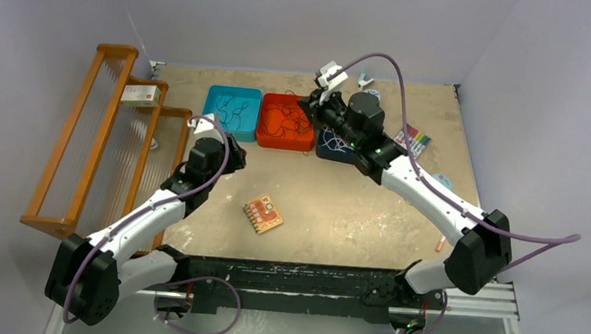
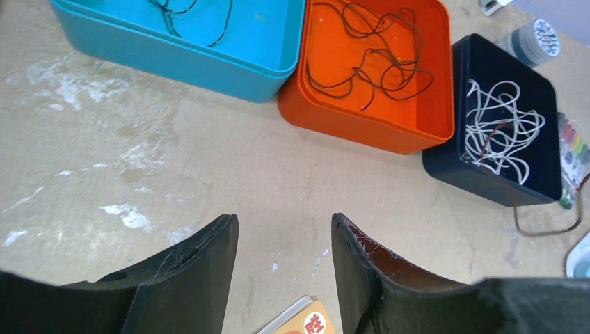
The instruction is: Untangle the cables
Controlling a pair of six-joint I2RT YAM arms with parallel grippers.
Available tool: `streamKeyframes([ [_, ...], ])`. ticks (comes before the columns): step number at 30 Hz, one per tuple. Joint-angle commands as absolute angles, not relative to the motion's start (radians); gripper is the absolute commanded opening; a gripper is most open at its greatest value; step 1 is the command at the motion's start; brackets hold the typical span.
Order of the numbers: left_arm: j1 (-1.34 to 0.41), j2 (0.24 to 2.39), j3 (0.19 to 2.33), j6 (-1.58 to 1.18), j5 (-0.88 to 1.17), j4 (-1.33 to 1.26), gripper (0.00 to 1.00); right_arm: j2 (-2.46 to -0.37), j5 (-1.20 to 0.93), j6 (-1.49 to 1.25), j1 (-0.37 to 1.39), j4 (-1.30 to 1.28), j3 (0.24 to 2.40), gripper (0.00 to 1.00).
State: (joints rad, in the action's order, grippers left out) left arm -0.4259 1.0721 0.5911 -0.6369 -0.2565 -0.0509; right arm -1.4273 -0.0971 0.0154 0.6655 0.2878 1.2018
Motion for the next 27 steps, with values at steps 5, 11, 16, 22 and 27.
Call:
streamKeyframes([
  [5,-0.424,0.95,0.704,-0.569,-0.352,0.11,0.51,-1.539,-0.059,0.068,0.654,0.334,1.401,0.0],
  [11,-0.424,0.892,0.783,-0.5,-0.424,0.233,0.51,-1.69,-0.072,0.099,0.617,0.372,1.521,0.0],
  [16,-0.424,0.898,0.839,-0.443,-0.467,0.283,0.51,-1.846,-0.126,0.089,0.579,0.343,1.673,0.0],
  [22,-0.424,0.903,0.867,-0.399,-0.497,0.311,0.51,-1.985,-0.2,0.047,0.54,0.326,1.764,0.0],
  [27,-0.423,0.9,0.86,-0.399,-0.497,0.313,0.51,-2.045,-0.221,0.035,0.529,0.331,1.784,0.0],
])
